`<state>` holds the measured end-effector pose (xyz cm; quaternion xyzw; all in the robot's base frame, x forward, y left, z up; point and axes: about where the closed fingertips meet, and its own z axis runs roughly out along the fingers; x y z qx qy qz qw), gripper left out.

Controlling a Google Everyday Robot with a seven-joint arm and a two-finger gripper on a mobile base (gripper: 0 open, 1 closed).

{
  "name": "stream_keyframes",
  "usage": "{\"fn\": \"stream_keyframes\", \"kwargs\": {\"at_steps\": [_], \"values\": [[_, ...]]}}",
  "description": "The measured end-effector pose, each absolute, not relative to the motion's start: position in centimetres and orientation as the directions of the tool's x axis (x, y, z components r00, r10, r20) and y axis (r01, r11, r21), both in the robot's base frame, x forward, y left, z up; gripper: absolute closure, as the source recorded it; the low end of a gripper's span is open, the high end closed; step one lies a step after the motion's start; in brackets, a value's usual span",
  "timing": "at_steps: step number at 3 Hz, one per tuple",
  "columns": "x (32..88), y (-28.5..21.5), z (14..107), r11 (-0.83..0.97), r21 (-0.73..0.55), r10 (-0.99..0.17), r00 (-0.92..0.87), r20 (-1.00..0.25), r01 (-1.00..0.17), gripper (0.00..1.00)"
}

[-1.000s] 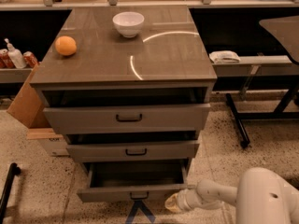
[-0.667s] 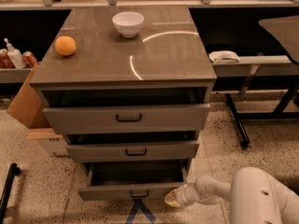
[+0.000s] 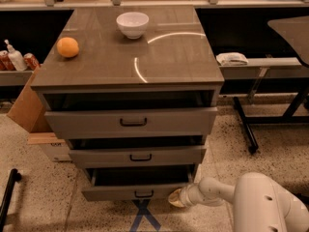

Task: Close bottom drawer

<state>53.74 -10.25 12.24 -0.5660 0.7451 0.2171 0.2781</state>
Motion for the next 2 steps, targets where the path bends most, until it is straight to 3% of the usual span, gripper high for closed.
{"fn": "stream_keyframes", "kwargs": {"at_steps": [2], "values": [[55.82, -9.75, 13.18, 0.316, -0.044, -0.687, -0.197, -0.7, -0.948, 1.0]]}}
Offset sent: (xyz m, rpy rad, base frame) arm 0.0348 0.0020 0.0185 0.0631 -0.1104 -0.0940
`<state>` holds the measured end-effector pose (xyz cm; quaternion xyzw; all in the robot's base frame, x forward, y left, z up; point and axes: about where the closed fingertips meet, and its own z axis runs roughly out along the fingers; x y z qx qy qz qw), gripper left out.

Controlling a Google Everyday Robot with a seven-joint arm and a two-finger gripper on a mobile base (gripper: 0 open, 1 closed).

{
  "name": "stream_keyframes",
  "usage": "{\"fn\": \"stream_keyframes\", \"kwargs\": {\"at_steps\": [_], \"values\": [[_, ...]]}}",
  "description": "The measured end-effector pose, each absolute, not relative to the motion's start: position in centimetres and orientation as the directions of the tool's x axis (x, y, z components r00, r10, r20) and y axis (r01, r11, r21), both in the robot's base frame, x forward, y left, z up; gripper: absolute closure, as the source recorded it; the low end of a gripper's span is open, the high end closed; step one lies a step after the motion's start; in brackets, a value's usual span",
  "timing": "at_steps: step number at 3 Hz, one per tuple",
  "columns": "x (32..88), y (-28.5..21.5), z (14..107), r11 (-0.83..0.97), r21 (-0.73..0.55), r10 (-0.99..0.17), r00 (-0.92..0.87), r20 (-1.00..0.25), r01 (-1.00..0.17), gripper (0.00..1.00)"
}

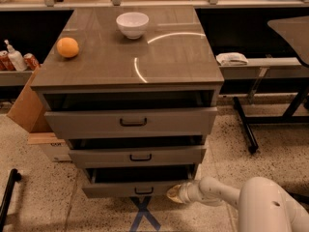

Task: Close bottom drawer

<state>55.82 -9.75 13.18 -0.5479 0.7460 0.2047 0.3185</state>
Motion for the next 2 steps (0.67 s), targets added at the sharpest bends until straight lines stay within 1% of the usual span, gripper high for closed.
{"fn": "stream_keyframes", "kwargs": {"at_steps": [2], "values": [[58.3, -10.2, 14.1, 0.398, -0.069, -0.618, -0.211, -0.757, -0.915, 1.0]]}}
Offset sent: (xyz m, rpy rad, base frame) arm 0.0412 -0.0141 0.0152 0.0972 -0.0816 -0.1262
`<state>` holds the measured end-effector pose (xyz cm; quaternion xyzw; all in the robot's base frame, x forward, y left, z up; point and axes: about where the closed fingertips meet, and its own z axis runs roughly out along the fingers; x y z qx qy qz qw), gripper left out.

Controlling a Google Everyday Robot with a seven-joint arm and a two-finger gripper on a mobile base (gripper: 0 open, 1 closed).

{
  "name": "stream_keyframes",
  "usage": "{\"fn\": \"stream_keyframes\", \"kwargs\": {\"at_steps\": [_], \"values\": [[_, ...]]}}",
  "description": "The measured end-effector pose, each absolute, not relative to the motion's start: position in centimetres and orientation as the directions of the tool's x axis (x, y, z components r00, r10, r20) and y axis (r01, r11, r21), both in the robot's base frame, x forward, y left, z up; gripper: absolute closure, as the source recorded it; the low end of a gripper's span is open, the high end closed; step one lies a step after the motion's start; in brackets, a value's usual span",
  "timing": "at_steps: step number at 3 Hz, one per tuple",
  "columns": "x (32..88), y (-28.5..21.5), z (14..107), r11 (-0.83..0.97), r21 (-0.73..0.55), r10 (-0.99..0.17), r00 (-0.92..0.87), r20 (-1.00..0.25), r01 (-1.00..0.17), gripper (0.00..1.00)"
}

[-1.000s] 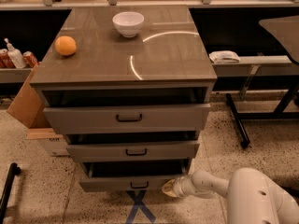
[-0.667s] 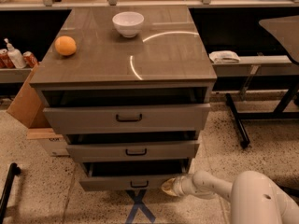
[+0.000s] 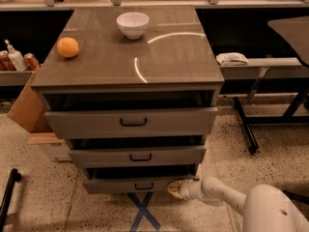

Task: Close bottom drawer

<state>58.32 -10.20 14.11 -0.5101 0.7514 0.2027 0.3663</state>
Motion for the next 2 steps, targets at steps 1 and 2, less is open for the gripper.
{"fn": "stream_keyframes", "kwargs": {"at_steps": [1, 2], "values": [[59.6, -10.5, 14.4, 0.423, -0.07, -0.599, -0.221, -0.77, -0.904, 1.0], [61.9, -10.6, 15.1, 0.443, -0.061, -0.572, -0.23, -0.787, -0.894, 1.0]]}}
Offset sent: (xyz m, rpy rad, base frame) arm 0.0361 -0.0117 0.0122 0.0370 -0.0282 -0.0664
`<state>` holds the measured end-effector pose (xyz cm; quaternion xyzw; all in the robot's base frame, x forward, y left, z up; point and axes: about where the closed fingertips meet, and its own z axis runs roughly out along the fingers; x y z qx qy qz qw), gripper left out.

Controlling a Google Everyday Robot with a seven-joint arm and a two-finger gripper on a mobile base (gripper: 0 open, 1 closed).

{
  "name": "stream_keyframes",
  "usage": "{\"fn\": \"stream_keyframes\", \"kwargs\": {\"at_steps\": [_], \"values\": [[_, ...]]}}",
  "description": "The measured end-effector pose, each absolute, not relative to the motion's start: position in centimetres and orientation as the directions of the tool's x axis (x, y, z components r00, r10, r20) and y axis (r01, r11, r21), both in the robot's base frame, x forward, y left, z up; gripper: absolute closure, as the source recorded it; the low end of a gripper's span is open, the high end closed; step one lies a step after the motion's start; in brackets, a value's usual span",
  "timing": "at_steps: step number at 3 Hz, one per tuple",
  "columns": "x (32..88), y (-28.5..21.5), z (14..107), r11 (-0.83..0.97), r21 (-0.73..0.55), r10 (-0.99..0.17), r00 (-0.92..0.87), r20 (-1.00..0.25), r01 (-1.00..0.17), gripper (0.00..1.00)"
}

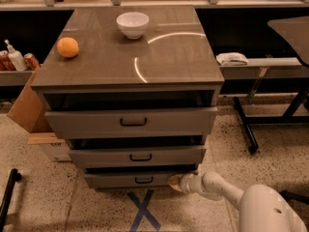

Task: Close bottom drawer

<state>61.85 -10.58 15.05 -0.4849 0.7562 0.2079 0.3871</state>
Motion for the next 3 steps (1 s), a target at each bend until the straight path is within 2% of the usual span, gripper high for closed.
{"fn": "stream_keyframes", "kwargs": {"at_steps": [1, 3], "values": [[61.9, -10.5, 15.5, 0.43, -0.06, -0.573, -0.221, -0.789, -0.901, 1.0], [54.7, -11.4, 17.9, 0.225, -0.044, -0.581, -0.098, -0.808, -0.973, 1.0]]}}
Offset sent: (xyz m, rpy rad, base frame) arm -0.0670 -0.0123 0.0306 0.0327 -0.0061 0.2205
